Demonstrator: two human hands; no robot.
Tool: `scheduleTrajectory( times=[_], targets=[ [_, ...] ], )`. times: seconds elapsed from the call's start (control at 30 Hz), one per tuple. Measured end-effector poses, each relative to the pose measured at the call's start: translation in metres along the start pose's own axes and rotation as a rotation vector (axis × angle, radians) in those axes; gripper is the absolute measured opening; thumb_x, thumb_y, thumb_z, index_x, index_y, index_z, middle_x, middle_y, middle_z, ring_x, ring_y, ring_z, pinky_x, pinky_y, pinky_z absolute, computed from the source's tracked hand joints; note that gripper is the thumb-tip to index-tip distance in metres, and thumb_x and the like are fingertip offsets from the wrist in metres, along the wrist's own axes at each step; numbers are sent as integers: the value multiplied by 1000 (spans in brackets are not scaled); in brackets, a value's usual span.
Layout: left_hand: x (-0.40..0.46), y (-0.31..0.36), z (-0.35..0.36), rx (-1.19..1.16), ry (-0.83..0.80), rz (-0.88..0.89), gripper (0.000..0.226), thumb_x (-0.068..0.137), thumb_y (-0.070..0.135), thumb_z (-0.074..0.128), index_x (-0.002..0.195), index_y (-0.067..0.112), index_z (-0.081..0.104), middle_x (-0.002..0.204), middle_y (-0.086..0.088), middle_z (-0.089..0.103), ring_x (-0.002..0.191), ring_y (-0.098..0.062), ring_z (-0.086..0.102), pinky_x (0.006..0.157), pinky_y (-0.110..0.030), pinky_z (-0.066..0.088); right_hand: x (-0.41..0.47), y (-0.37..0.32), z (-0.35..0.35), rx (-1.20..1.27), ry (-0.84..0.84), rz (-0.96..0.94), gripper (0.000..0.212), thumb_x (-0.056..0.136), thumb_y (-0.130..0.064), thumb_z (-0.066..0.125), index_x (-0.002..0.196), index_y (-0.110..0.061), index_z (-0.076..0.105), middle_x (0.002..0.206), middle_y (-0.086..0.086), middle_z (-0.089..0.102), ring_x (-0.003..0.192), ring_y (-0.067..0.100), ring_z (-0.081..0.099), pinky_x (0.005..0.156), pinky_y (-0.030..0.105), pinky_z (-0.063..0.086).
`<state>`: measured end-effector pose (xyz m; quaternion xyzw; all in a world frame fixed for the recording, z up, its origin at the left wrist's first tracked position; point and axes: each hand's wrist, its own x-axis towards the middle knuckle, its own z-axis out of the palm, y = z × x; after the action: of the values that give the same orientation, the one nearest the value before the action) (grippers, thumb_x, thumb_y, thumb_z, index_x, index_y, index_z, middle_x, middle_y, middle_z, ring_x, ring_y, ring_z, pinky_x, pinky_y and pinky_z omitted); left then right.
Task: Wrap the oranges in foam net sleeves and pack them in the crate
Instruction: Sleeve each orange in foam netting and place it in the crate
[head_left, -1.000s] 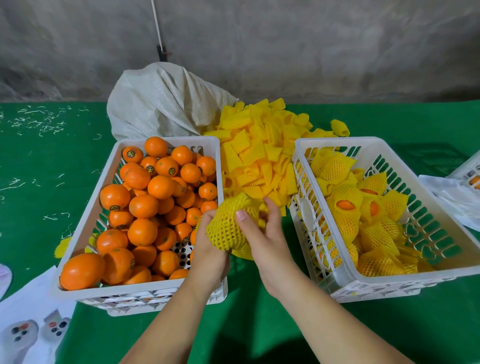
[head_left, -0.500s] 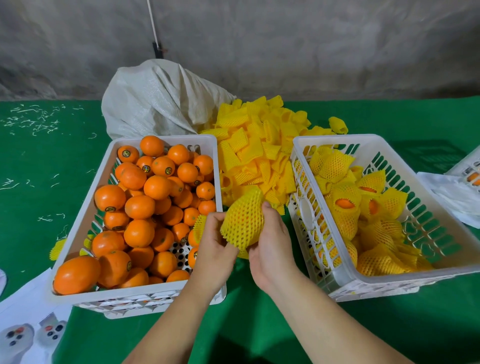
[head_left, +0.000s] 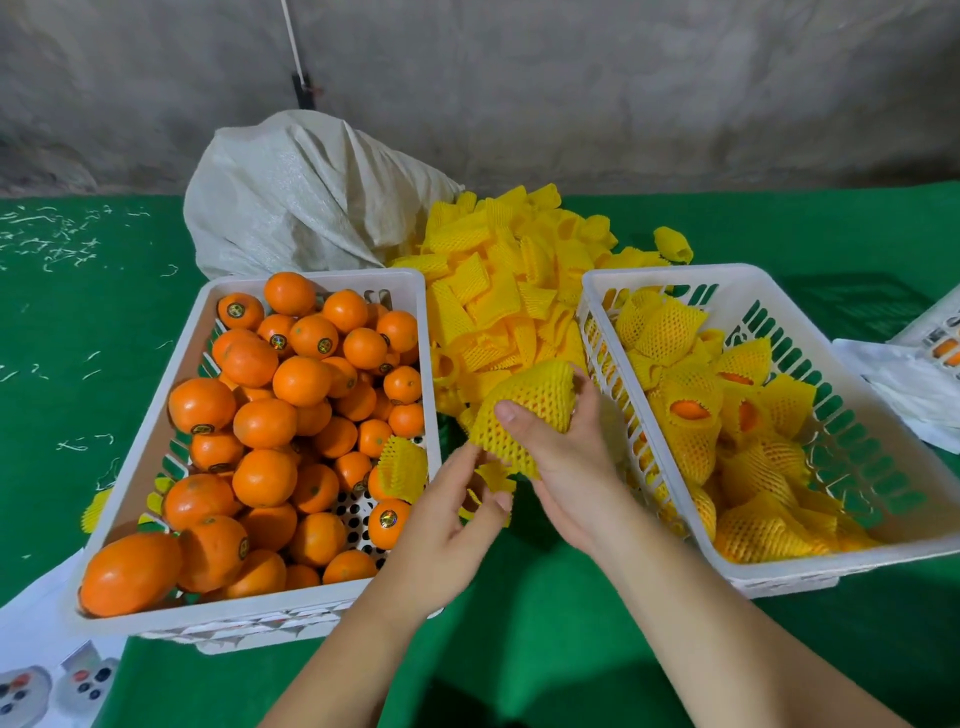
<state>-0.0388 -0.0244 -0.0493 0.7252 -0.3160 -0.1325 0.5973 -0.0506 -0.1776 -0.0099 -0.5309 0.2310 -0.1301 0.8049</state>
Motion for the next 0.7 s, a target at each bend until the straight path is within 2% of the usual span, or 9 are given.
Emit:
scheduleTrajectory(
  times=[0.1,0.17,0.2,0.33,0.4,0.47,0.57,0.63,0.7],
  targets=[
    [0,-4,-3,86,42,-15,53,103,32,60,151,45,45,146,21,50,118,-15,58,93,-18,48,25,-19,-18,-51,62,29,113,63,-43,97,154,-39,31,150,1,55,126,28,63,98,57,56],
    [5,-10,-15,59,148,-43,49,104,31,61,150,39,48,147,15,46,119,-15,59,98,-20,48,46,-37,-36,-16,181,43,102,75,-39,91,155,-34,29,154,4,50,113,32,69,79,45,63],
    [9,-13,-25,41,202,-85,45,105,30,61,148,40,49,144,14,48,119,-14,60,99,-25,50,57,-46,-47,-14,280,60,102,76,-41,89,156,-37,25,159,4,42,110,33,67,78,42,63],
    [32,-37,-80,222,270,-371,43,105,30,61,145,38,47,150,2,50,134,-20,53,112,-45,46,102,-66,-90,-359,733,133,120,76,-69,78,161,-41,-1,171,7,12,148,44,29,113,60,38],
    [43,-51,-106,582,188,-530,56,104,41,59,156,29,41,157,-7,42,143,-33,40,118,-49,34,116,-59,-95,-498,793,94,107,87,-60,69,163,-37,-2,173,5,1,155,42,16,117,65,29],
    [49,-61,-124,967,90,-640,68,102,52,55,162,29,32,163,-10,31,145,-40,30,118,-50,29,118,-40,-88,-657,704,-14,100,91,-44,69,164,-36,1,173,5,-8,157,40,5,121,65,21],
    [51,-74,-125,1266,-173,-677,73,102,58,51,164,31,24,169,-5,21,147,-39,25,117,-50,28,105,-1,-70,-1065,447,-304,89,89,-35,73,160,-30,19,171,10,0,155,41,6,120,62,20],
    [49,-86,-112,1239,-482,-685,81,103,56,52,167,28,12,171,-7,22,147,-39,33,117,-51,35,96,30,-57,-1336,125,-378,80,91,-42,69,157,-33,24,168,6,9,152,37,13,117,61,23],
    [48,-96,-102,984,-676,-803,90,103,49,60,168,30,1,173,-7,8,138,-41,45,106,-49,48,89,65,-45,-1492,-175,-208,87,91,-48,65,160,-36,13,167,2,7,150,34,14,119,57,23]
  ],
)
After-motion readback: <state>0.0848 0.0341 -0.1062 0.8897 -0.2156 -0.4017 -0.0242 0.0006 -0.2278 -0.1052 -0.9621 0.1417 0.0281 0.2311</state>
